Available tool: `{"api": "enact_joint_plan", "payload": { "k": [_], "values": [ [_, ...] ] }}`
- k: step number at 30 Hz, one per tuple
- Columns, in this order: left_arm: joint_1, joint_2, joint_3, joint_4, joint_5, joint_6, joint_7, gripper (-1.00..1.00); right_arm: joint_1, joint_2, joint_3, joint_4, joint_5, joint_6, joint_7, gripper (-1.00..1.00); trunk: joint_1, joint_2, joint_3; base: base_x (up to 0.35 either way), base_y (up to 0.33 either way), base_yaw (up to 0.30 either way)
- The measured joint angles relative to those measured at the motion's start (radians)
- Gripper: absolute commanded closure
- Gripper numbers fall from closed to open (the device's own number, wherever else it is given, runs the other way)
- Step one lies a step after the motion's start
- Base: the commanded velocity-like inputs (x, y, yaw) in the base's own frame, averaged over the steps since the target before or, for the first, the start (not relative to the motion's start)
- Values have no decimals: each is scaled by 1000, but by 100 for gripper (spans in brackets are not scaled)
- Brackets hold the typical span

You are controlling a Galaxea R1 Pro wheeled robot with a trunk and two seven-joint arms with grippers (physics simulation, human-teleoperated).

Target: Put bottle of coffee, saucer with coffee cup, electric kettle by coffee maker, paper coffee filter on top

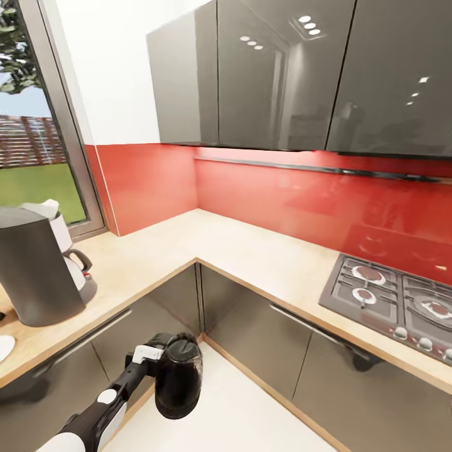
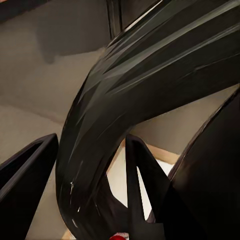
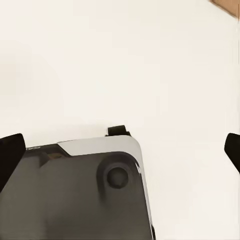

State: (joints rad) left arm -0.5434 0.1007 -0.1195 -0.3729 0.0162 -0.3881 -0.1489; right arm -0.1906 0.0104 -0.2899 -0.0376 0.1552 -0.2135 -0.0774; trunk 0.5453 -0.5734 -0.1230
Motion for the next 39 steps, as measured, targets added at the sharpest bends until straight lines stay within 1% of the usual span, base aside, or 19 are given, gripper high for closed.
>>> {"api": "enact_joint_plan", "payload": {
  "k": [8, 13, 30, 39],
  "values": [
    [0, 0, 0, 0, 0, -1, 0, 100, 0, 0, 0, -1, 0, 0, 0, -100, 0, 0, 0, 94, -219, 3],
    [0, 0, 0, 0, 0, -1, 0, 100, 0, 0, 1, 0, 0, 1, 1, -100, 0, 0, 0, 18, -92, 64],
    [1, 0, 1, -1, 0, -1, 0, 100, 0, 0, 1, 0, 0, 1, 0, -100, 0, 0, 0, 0, -6, 263],
    [12, 0, -1, -3, -1, -1, 0, 100, 0, 0, 1, 1, 0, 1, 0, -100, 1, 0, 0, -157, -134, 277]
  ]
}}
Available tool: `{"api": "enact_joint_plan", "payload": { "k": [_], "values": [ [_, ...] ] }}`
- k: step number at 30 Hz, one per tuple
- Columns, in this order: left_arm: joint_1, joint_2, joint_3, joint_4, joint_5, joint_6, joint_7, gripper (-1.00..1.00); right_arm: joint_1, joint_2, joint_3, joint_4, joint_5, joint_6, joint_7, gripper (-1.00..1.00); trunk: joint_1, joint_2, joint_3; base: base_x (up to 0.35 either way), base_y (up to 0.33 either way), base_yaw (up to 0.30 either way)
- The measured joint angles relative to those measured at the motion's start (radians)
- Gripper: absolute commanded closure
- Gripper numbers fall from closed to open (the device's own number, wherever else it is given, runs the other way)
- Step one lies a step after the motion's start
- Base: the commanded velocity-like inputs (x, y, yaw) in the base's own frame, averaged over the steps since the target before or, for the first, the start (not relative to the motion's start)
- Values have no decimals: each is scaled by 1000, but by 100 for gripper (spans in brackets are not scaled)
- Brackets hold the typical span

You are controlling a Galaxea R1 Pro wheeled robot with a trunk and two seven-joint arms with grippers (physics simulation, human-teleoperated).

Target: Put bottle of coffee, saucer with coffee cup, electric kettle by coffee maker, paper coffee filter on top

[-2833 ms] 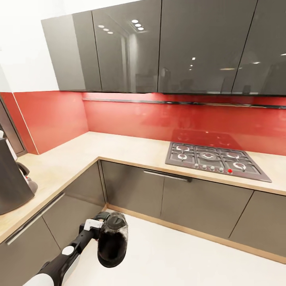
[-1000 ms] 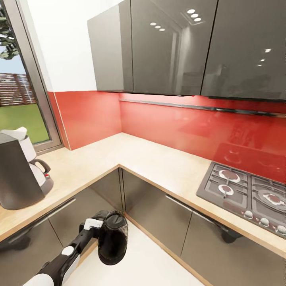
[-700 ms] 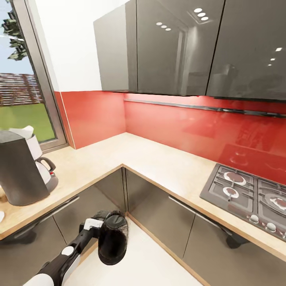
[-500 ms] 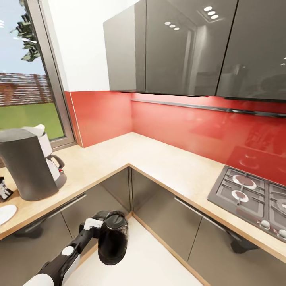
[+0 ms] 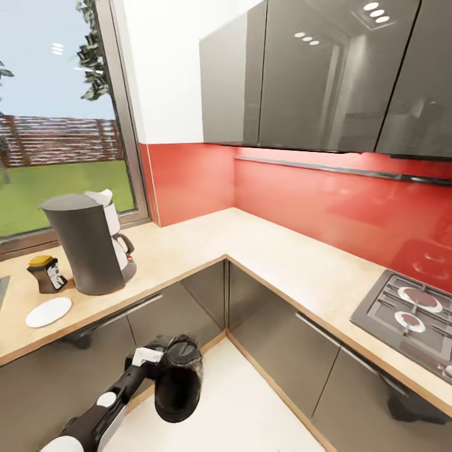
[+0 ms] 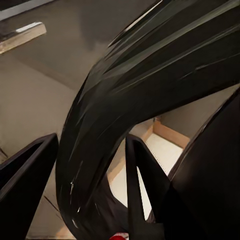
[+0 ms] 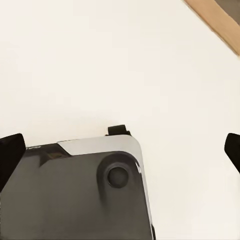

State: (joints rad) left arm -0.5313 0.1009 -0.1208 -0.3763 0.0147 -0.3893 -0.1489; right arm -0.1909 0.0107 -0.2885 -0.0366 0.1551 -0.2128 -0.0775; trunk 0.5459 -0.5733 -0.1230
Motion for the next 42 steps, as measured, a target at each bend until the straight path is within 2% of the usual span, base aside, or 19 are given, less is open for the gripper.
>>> {"api": "enact_joint_plan", "payload": {
  "k": [7, 12, 18, 21, 23, 24, 25, 26, 27, 28, 30, 34, 35, 39, 41, 42],
  "values": [
    [5, 0, 0, 1, -1, 0, 0, 100, 0, 1, 0, 0, 0, -1, 0, -100, 0, 0, 0, -14, -265, 277],
    [5, 0, 2, 1, -1, 0, 0, 100, 0, 1, 5, 4, 3, 5, 9, -100, 0, 0, -1, 0, -25, 274],
    [6, 0, 5, 0, 0, 1, 4, 100, 0, 0, 77, 8, 6, 23, 8, -100, 0, 0, -6, 0, 0, 258],
    [5, -9, 7, -15, 9, 4, 39, 100, 0, 0, 108, 7, 5, 96, 9, -100, 0, 0, -8, 0, 0, 201],
    [1, -48, -1, -36, 11, 11, 77, 100, 0, -1, 117, 7, 5, 126, 8, -100, 0, 0, -9, 0, 0, 57],
    [-3, -77, 0, -48, 17, 15, 105, 100, 0, -2, 120, 7, 5, 134, 8, -100, 0, 0, -9, 0, 0, 17],
    [-6, -100, -5, -79, 8, 18, 126, 100, 0, -2, 121, 7, 6, 137, 8, -100, 0, 0, -9, 0, 0, 14],
    [-7, -103, -2, -80, 14, 19, 134, 100, 0, -2, 121, 7, 6, 138, 8, -100, 0, 0, -9, 0, 0, 6],
    [-10, -119, -4, -98, 11, 23, 154, 100, 0, -1, 122, 7, 6, 139, 8, -100, 0, 0, -9, 0, 0, 3],
    [-12, -136, -5, -123, 7, 42, 166, 100, 0, -1, 122, 6, 6, 140, 8, -100, 0, 0, -9, 0, 0, 1],
    [-17, -155, -6, -195, 9, 121, 176, 100, 0, 0, 123, 6, 13, 140, 7, -100, 0, 0, -9, 0, 0, 0],
    [-20, -163, -8, -337, 12, 278, 181, 100, 0, 1, 126, 5, 26, 140, 7, -100, 0, 0, -9, 0, 0, 0],
    [-23, -171, -12, -397, 15, 347, 181, 100, 0, 2, 127, 5, 27, 140, 7, -100, 0, 0, -9, 0, 0, 0],
    [-40, -184, -10, -470, 13, 404, 181, 100, 0, 3, 127, 5, 28, 141, 8, -100, 0, 0, -9, 0, 0, 0],
    [-88, -183, -8, -531, 15, 521, 180, 100, 0, 1, 127, 5, 28, 141, 7, -100, 0, 0, -9, 0, 0, 0],
    [-96, -183, -8, -530, 16, 530, 180, 100, 0, 1, 127, 5, 28, 141, 7, -100, 0, 0, -9, 0, 0, 0]
  ]
}}
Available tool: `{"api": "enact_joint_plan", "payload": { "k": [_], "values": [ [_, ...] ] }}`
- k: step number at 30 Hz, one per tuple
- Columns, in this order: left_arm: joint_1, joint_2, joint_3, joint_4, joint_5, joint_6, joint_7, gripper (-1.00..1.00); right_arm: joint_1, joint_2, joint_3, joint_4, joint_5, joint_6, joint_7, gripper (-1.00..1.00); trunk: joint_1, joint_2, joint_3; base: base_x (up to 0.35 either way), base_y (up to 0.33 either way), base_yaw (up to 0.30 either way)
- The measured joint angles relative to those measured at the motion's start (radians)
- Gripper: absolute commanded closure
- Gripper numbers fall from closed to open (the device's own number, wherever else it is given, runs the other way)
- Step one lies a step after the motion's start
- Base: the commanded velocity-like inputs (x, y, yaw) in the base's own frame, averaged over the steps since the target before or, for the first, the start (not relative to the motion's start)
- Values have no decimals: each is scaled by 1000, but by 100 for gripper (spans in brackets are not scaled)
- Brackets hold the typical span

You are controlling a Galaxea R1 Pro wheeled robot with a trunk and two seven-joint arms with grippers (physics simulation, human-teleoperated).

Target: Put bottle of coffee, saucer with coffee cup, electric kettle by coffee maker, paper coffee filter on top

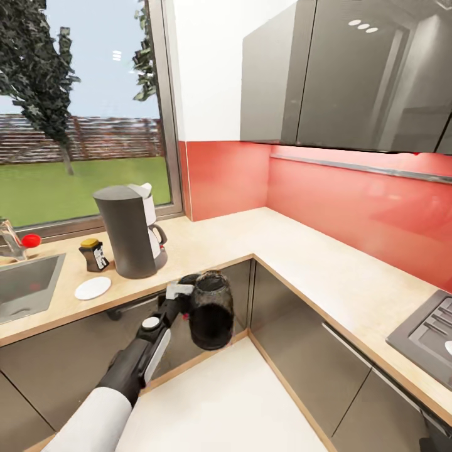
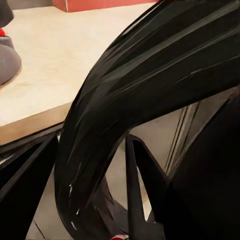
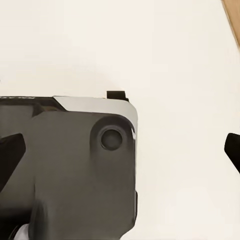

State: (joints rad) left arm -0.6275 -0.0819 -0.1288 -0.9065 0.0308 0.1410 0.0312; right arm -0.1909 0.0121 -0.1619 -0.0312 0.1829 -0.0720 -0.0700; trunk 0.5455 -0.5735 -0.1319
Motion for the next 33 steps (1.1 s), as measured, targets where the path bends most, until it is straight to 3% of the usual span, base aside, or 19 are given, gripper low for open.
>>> {"api": "enact_joint_plan", "payload": {
  "k": [9, 19, 22, 26, 33],
  "values": [
    [-107, 6, 5, -26, 1, 120, 1, 100, 0, 0, 0, 1, 0, -1, 0, -100, 0, 0, 0, 0, 0, 0],
    [-235, 0, 9, -27, -2, 203, 21, 100, 0, 0, 0, 1, 0, -2, 0, -100, 0, 0, 0, 0, 0, 0],
    [-261, -2, 10, -27, -1, 221, 88, 100, 0, 0, 0, 1, 0, -2, 0, -100, 0, 0, 0, 0, 0, 0],
    [-276, -8, 11, -31, -2, 225, 236, 100, 0, 0, 0, 1, 0, -2, 0, -100, 0, 0, 0, 0, 0, 0],
    [-277, -37, 12, -42, 5, 175, 434, 100, 0, 0, 0, 1, 0, -2, -1, -100, 0, 0, 0, 0, 0, 0]
  ]
}}
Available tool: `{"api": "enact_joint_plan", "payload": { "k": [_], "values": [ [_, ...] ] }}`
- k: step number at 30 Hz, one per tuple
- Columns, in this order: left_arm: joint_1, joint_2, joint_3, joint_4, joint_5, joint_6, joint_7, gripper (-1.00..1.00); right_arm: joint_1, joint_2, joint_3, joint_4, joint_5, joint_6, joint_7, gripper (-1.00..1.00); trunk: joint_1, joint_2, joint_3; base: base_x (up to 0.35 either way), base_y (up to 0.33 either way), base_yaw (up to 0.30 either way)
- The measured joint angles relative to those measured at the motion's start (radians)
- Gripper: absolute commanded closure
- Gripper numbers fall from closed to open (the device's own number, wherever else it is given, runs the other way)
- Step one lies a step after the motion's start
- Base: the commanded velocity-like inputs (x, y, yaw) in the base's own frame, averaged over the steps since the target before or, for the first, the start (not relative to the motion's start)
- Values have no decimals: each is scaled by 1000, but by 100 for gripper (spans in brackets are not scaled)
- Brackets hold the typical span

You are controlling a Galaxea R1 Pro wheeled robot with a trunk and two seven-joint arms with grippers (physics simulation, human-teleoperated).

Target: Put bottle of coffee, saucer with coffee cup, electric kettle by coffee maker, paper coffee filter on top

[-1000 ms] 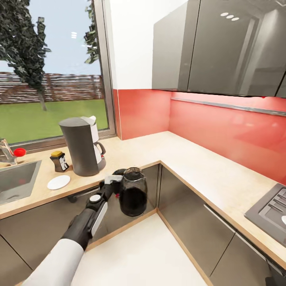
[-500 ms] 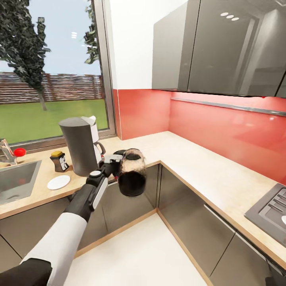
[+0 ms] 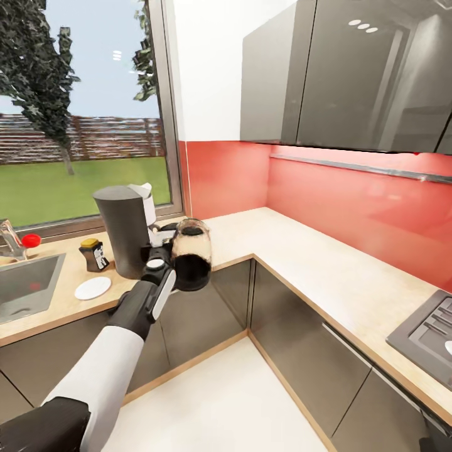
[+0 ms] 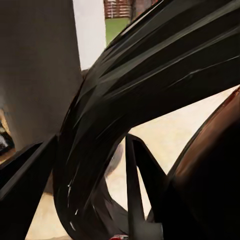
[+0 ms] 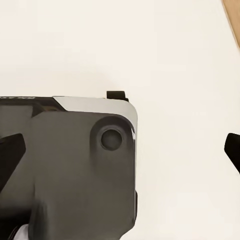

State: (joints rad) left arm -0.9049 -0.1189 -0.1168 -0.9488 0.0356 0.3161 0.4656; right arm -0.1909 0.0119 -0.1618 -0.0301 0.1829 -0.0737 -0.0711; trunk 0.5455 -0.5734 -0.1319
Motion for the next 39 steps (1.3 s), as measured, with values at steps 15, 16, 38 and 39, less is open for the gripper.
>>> {"api": "enact_joint_plan", "payload": {
  "k": [15, 16, 38, 39],
  "values": [
    [26, -16, 0, 15, 94, -178, 154, 100, 0, 0, 0, 0, 2, -4, 0, -100, 0, 0, 0, 14, 0, 0],
    [29, -16, -1, 16, 96, -186, 154, 100, 0, 0, 0, 0, 2, -4, 0, -100, 0, 0, 0, 256, 0, 0],
    [56, -17, -6, 19, 97, -203, 155, 100, 0, 0, 0, 0, 2, -4, -2, -100, -1, 0, 0, 241, 0, 0],
    [56, -17, -6, 19, 97, -203, 155, 100, 0, 0, 0, 0, 2, -4, -2, -100, -1, 0, 0, 334, 0, 0]
  ]
}}
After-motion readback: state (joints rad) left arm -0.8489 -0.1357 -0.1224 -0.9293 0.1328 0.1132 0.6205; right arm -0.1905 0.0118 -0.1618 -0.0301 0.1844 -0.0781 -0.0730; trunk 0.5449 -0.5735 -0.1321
